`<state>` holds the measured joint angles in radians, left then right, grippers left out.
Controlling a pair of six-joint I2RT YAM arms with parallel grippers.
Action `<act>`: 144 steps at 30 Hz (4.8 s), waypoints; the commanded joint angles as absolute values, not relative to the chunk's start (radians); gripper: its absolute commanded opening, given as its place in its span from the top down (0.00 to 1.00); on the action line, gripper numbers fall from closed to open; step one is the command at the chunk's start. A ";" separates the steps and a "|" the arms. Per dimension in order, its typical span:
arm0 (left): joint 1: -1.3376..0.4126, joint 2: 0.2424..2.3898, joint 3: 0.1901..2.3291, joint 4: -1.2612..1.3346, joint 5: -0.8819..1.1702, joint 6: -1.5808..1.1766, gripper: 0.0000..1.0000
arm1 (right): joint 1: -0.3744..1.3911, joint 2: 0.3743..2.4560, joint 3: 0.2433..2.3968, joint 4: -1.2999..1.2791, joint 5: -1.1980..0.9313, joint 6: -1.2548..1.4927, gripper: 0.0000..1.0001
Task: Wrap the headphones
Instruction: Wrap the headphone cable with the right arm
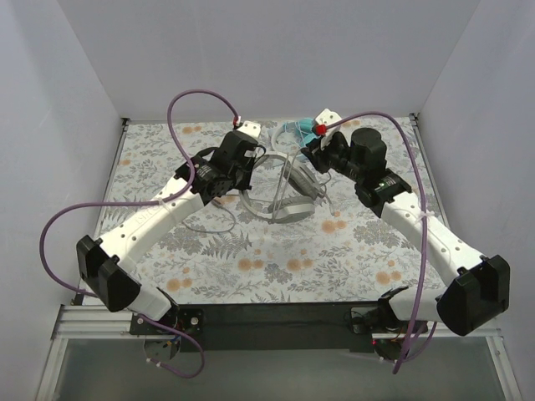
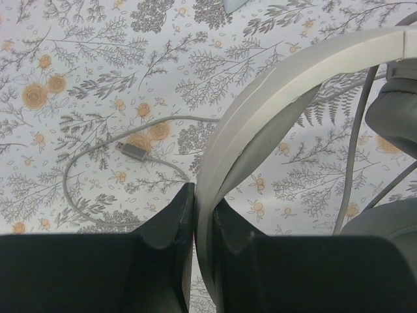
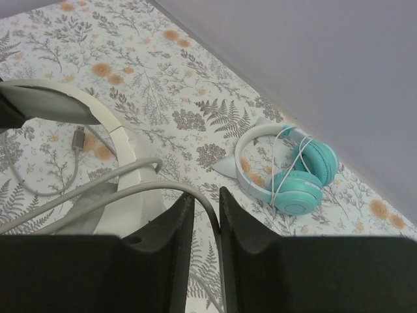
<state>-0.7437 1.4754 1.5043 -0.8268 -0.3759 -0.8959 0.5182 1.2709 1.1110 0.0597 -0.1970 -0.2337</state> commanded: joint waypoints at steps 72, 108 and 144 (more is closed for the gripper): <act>-0.749 1.433 2.045 -0.798 -0.146 -1.025 1.00 | 0.448 1.807 0.882 1.589 -0.660 0.859 0.80; -0.749 1.470 2.103 -0.784 -0.189 -1.031 1.00 | 0.612 2.123 1.146 1.606 -0.410 0.882 0.72; -0.749 1.463 2.080 -0.727 -0.445 -0.996 1.00 | 0.718 1.976 0.761 1.635 -0.333 0.842 0.99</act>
<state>-0.7437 1.5078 2.0476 -0.8776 -0.3859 -0.9627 0.7002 2.0411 0.7910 1.3308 -0.3275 0.8734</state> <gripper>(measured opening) 0.101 0.032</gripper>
